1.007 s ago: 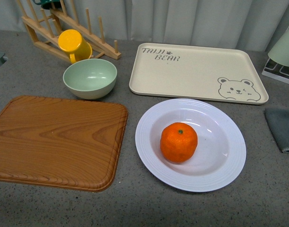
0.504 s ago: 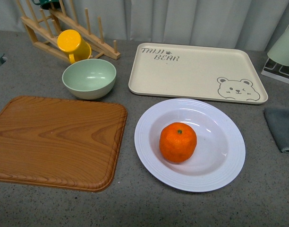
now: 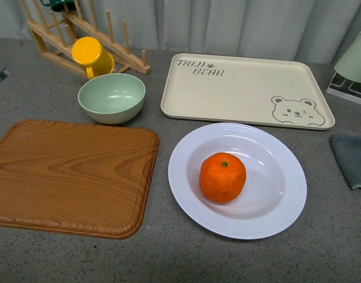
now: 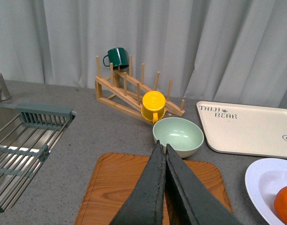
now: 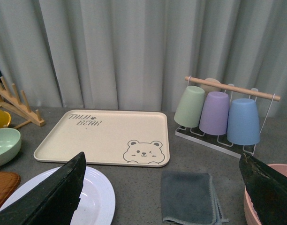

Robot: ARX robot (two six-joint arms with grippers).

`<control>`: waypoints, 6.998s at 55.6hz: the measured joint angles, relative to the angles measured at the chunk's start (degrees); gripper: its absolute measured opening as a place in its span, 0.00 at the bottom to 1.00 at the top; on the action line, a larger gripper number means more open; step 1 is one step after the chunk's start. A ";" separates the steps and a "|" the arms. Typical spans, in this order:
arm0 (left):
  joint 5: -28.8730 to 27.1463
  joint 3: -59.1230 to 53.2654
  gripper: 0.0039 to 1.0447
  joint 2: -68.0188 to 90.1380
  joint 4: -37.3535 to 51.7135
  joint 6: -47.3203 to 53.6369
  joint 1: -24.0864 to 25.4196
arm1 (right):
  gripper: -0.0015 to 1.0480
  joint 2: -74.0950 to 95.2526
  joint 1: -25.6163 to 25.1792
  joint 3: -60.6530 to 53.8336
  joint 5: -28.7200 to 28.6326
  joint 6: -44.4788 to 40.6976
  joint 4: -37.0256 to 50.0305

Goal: Place orange and plate with both arms

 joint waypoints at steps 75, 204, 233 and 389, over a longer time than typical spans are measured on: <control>0.00 0.00 0.94 -0.15 -0.11 0.11 -0.02 | 0.91 105.24 -8.85 34.51 -34.47 20.87 17.09; 0.00 0.00 0.94 -0.15 -0.11 0.11 0.00 | 0.04 122.73 -0.59 39.87 -40.57 46.90 47.74; 0.00 0.00 0.94 -0.15 -0.11 0.11 0.00 | 0.04 128.61 5.92 53.48 -20.20 59.28 55.23; 0.00 0.00 0.94 -0.17 -0.11 0.11 -0.02 | 0.91 2.64 -7.28 1.46 1.03 -10.03 -1.29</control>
